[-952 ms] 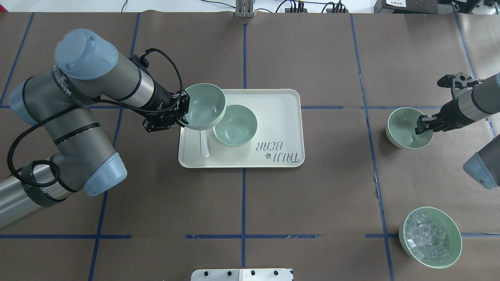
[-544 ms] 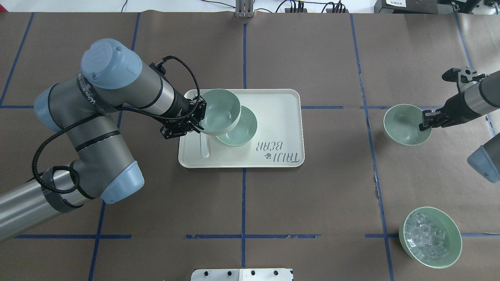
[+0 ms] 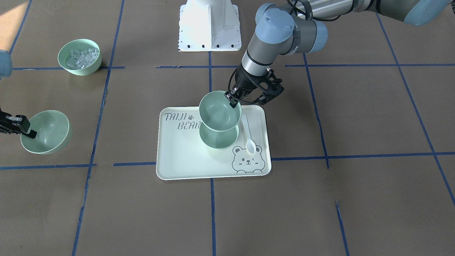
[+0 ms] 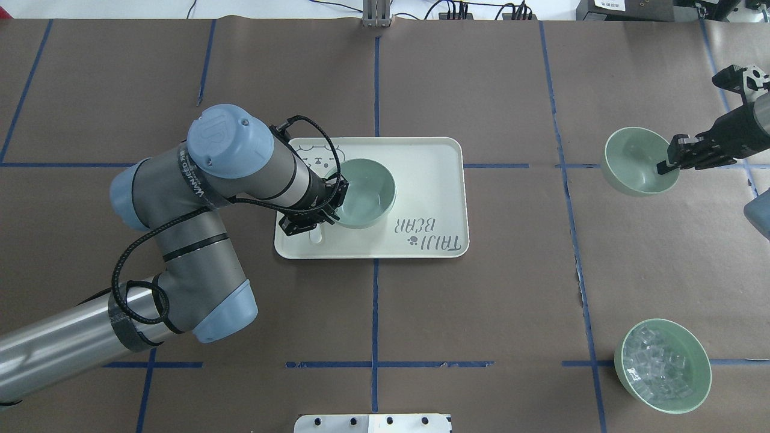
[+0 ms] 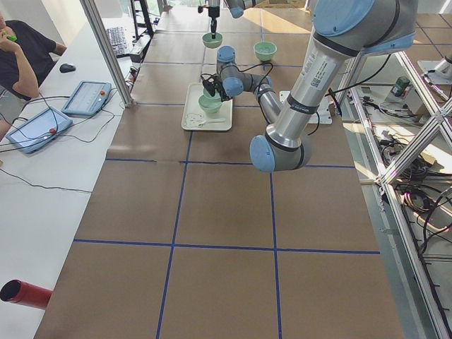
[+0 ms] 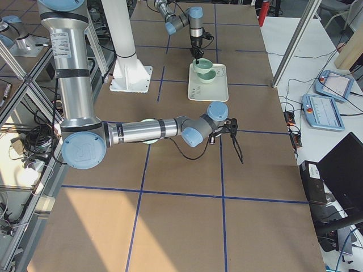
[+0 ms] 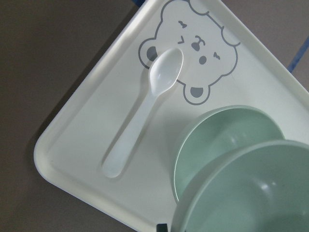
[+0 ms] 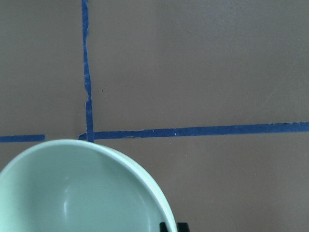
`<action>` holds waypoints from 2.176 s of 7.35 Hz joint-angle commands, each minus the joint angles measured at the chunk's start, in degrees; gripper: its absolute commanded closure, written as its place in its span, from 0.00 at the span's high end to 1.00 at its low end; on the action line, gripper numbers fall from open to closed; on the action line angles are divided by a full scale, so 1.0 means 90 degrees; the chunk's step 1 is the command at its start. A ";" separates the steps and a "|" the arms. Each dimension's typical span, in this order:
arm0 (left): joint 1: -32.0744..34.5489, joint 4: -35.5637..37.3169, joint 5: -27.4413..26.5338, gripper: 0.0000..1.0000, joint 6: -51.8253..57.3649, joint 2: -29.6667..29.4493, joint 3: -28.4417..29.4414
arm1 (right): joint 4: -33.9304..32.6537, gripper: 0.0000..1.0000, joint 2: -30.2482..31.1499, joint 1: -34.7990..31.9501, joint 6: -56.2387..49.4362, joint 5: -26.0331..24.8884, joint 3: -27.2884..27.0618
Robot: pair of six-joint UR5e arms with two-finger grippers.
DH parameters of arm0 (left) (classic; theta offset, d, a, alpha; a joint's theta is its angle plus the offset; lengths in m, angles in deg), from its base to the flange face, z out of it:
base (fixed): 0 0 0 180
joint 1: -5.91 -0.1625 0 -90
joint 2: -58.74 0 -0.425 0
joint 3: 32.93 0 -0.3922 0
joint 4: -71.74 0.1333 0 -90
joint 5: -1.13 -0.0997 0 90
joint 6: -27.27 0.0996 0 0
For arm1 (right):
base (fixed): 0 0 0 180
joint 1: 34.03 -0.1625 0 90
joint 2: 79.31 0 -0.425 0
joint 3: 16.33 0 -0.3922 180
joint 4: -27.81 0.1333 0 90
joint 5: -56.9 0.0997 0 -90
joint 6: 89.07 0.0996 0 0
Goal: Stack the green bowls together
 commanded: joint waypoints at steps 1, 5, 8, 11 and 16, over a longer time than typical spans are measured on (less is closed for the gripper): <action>-0.0023 -0.0022 -0.0331 0.00 0.0005 -0.0038 0.0224 | 0.0006 0.00 -0.0013 -0.0071 0.0013 0.0047 -0.0119; 0.0045 -0.0051 -0.0421 0.00 0.0015 -0.0126 0.0302 | -0.0023 0.00 -0.0013 -0.0081 0.0013 0.0047 -0.0237; 0.0045 -0.0489 -0.0441 0.00 -0.0053 -0.0195 0.0682 | -0.0023 0.00 -0.0004 -0.0081 0.0013 0.0056 -0.0256; 0.0250 -0.0539 -0.0432 1.00 0.0180 -0.0185 0.0577 | -0.0052 0.00 -0.0023 -0.0081 0.0051 0.0037 -0.0479; 0.1323 0.1584 0.0389 1.00 0.2644 0.0078 -0.0642 | -0.0702 0.00 -0.2352 0.1555 0.2637 -0.0632 -0.0520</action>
